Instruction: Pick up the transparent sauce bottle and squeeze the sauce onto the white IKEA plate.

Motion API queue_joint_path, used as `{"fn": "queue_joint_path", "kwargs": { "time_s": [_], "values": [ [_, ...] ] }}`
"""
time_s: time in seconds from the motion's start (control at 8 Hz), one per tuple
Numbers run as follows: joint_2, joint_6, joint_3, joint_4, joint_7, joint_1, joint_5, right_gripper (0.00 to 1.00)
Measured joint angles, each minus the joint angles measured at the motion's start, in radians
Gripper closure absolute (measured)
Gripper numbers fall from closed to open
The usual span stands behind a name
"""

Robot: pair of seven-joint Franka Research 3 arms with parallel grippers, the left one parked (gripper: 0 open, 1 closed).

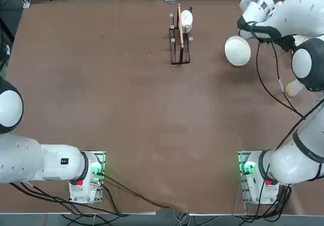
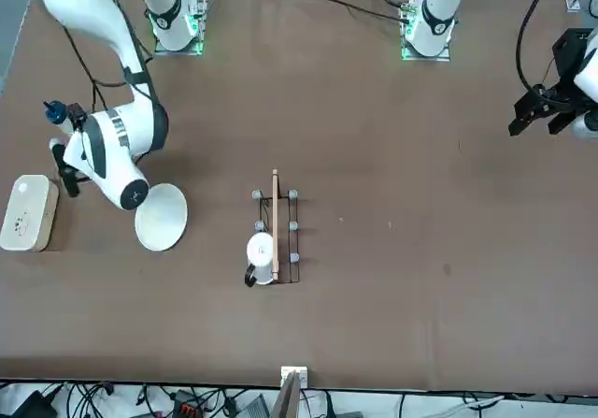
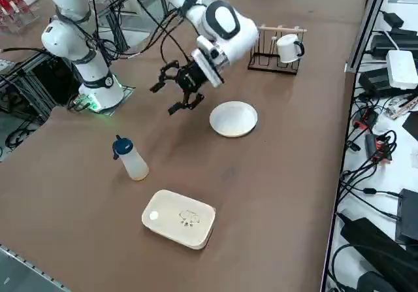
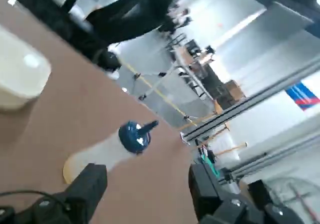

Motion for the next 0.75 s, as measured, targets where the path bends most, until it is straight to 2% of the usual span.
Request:
{"fn": "queue_joint_path", "kwargs": {
  "time_s": [0.38, 0.75],
  "values": [
    [0.092, 0.029, -0.003, -0.004, 0.375, -0.062, -0.062, 0.01],
    [0.156, 0.057, -0.004, -0.052, 0.642, -0.086, -0.102, 0.01]
  ]
}}
